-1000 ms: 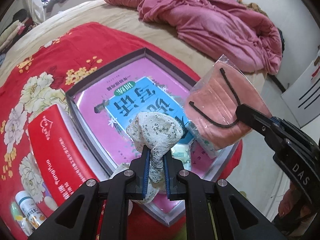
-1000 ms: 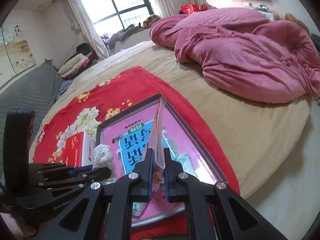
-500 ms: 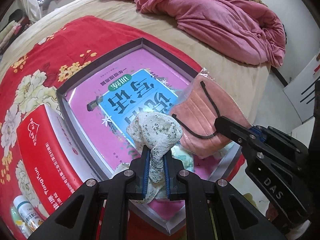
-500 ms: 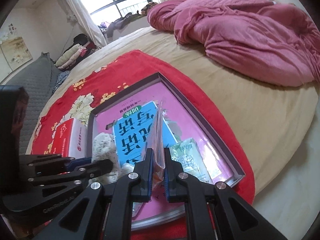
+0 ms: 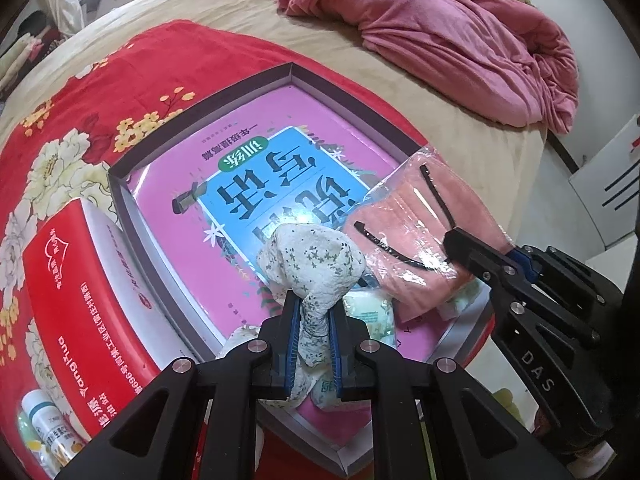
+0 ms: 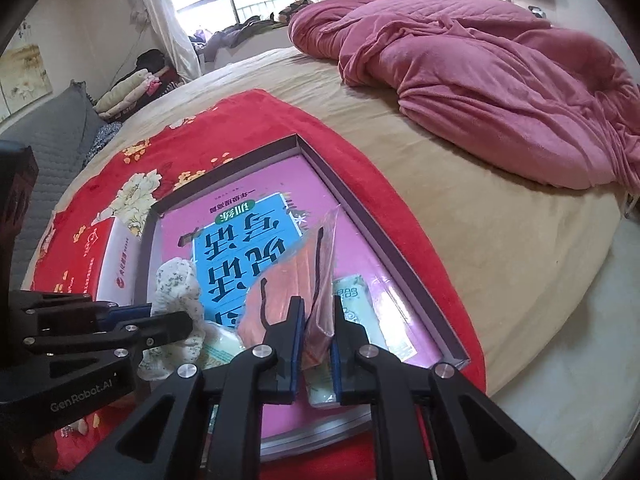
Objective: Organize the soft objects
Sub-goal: 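Lower the white cloth into the tray with the left gripper while the right lowers the pink bag, then open both grippers to release the cloth and bag in the tray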
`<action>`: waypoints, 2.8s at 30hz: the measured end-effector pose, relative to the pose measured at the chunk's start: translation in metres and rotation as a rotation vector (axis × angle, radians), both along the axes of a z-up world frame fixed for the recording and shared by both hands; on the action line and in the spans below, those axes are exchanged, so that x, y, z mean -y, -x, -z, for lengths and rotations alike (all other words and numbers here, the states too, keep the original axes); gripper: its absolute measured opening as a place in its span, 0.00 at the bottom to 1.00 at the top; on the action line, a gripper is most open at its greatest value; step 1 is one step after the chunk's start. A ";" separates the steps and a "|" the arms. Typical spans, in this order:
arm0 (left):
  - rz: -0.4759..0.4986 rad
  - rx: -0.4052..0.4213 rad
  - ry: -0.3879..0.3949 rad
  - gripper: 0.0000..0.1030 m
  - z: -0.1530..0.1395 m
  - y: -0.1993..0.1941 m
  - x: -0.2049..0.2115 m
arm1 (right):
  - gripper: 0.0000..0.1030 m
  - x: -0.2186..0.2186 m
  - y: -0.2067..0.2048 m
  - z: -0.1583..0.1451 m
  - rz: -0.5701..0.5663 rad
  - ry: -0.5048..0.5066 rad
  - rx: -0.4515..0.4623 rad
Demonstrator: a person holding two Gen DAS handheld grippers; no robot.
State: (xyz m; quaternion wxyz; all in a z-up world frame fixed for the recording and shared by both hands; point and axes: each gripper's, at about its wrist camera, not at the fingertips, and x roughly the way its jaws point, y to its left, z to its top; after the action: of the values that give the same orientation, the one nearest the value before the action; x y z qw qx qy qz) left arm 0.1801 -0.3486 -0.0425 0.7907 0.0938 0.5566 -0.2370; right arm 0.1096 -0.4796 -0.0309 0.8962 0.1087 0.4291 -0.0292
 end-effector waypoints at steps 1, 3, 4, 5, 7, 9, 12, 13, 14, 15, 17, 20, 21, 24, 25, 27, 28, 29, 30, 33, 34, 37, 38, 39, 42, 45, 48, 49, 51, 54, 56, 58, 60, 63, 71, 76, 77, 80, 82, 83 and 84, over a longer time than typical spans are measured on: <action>-0.001 -0.003 0.001 0.14 0.001 -0.001 0.000 | 0.13 0.000 0.000 0.000 0.001 0.008 -0.003; 0.000 -0.005 -0.003 0.14 0.002 -0.001 0.001 | 0.20 -0.001 0.000 0.000 -0.001 0.026 -0.004; 0.000 -0.007 -0.008 0.14 0.003 -0.001 0.001 | 0.22 -0.002 0.000 0.000 0.001 0.031 -0.007; -0.002 -0.008 -0.011 0.14 0.004 -0.001 0.002 | 0.25 -0.001 0.000 0.000 0.004 0.030 -0.008; -0.002 -0.013 -0.010 0.14 0.005 -0.002 0.002 | 0.27 0.001 0.001 -0.001 0.010 0.022 0.000; -0.004 -0.014 -0.010 0.14 0.007 -0.003 0.002 | 0.29 0.003 0.003 -0.002 0.015 0.024 0.005; -0.009 -0.019 -0.004 0.14 0.008 -0.005 0.003 | 0.29 0.005 0.005 -0.004 0.016 0.018 0.011; -0.007 -0.019 -0.003 0.14 0.008 -0.006 0.004 | 0.30 0.005 0.005 -0.005 0.011 0.014 0.014; -0.004 -0.020 -0.002 0.14 0.009 -0.006 0.005 | 0.30 0.004 0.006 -0.006 0.010 0.015 0.015; -0.003 -0.019 -0.001 0.14 0.009 -0.006 0.005 | 0.32 0.004 0.006 -0.006 0.012 0.019 0.016; -0.004 -0.019 -0.005 0.14 0.010 -0.007 0.006 | 0.36 0.004 0.006 -0.006 0.013 0.020 0.014; -0.004 -0.022 -0.008 0.14 0.011 -0.007 0.006 | 0.42 0.007 0.007 -0.006 0.028 0.020 0.015; -0.005 -0.022 -0.006 0.14 0.011 -0.007 0.006 | 0.42 0.008 0.008 -0.007 0.033 0.024 0.016; -0.007 -0.026 0.002 0.14 0.010 -0.008 0.005 | 0.42 0.011 0.008 -0.006 0.045 0.032 0.013; -0.006 -0.025 0.004 0.14 0.010 -0.008 0.005 | 0.42 0.012 0.009 -0.006 0.051 0.035 0.012; -0.004 -0.027 0.004 0.15 0.010 -0.008 0.005 | 0.42 0.014 0.009 -0.004 0.060 0.035 0.008; -0.004 -0.028 0.008 0.16 0.010 -0.008 0.005 | 0.42 0.016 0.010 -0.004 0.067 0.030 0.006; -0.002 -0.030 0.010 0.17 0.010 -0.008 0.005 | 0.42 0.017 0.010 -0.004 0.070 0.026 0.006; -0.002 -0.029 0.010 0.17 0.010 -0.008 0.005 | 0.42 0.018 0.010 -0.004 0.071 0.024 0.007; -0.007 -0.027 0.009 0.19 0.010 -0.008 0.005 | 0.43 0.019 0.012 -0.005 0.078 0.022 0.013; -0.008 -0.026 0.009 0.20 0.010 -0.008 0.004 | 0.44 0.020 0.013 -0.006 0.082 0.021 0.015; -0.011 -0.027 0.013 0.21 0.010 -0.009 0.003 | 0.47 0.021 0.014 -0.008 0.088 0.020 0.020; -0.011 -0.027 0.016 0.22 0.009 -0.009 0.003 | 0.47 0.021 0.014 -0.008 0.089 0.019 0.021; -0.008 -0.026 0.020 0.23 0.009 -0.008 0.004 | 0.47 0.021 0.014 -0.009 0.090 0.018 0.022; -0.003 -0.025 0.023 0.28 0.007 -0.007 0.004 | 0.47 0.022 0.015 -0.010 0.093 0.010 0.027; 0.000 -0.020 0.023 0.30 0.004 -0.006 0.005 | 0.48 0.023 0.015 -0.013 0.091 -0.003 0.035; 0.003 -0.016 0.028 0.34 0.001 -0.005 0.005 | 0.48 0.026 0.018 -0.014 0.087 -0.057 0.049; 0.004 -0.014 0.027 0.35 0.000 -0.005 0.005 | 0.49 0.026 0.018 -0.014 0.087 -0.069 0.051; 0.005 -0.011 0.028 0.36 -0.002 -0.004 0.004 | 0.49 0.026 0.018 -0.014 0.091 -0.061 0.050; 0.003 -0.009 0.032 0.37 -0.004 -0.005 0.003 | 0.50 0.026 0.018 -0.015 0.095 -0.057 0.049; 0.003 -0.005 0.039 0.43 -0.006 -0.005 0.002 | 0.50 0.025 0.019 -0.015 0.094 -0.049 0.046; 0.005 0.002 0.042 0.49 -0.008 -0.003 0.002 | 0.50 0.025 0.019 -0.015 0.095 -0.041 0.041; 0.004 0.008 0.043 0.50 -0.010 -0.002 0.002 | 0.51 0.026 0.020 -0.016 0.099 -0.037 0.042; -0.002 0.018 0.045 0.51 -0.013 0.000 0.000 | 0.52 0.025 0.021 -0.017 0.099 -0.035 0.044; -0.030 0.051 0.056 0.64 -0.027 0.007 -0.013 | 0.57 0.021 0.025 -0.027 0.098 -0.016 0.061; -0.041 0.060 0.085 0.72 -0.036 0.012 -0.022 | 0.57 0.018 0.028 -0.034 0.104 0.000 0.065; -0.039 0.062 0.095 0.72 -0.038 0.014 -0.023 | 0.57 0.017 0.028 -0.035 0.106 0.002 0.065; -0.040 0.073 0.105 0.73 -0.044 0.020 -0.027 | 0.57 0.015 0.029 -0.038 0.111 0.015 0.059; -0.045 0.078 0.114 0.73 -0.048 0.023 -0.029 | 0.57 0.013 0.030 -0.040 0.112 0.022 0.055; -0.044 0.080 0.117 0.74 -0.050 0.024 -0.030 | 0.57 0.013 0.030 -0.042 0.115 0.025 0.054; -0.043 0.083 0.121 0.75 -0.052 0.026 -0.032 | 0.57 0.012 0.031 -0.043 0.117 0.022 0.056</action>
State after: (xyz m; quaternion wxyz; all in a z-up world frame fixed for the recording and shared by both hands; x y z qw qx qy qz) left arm 0.1542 -0.3165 0.0094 0.8222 0.0439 0.5100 -0.2491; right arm 0.0784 -0.4920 0.0119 0.9057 0.1247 0.3965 -0.0830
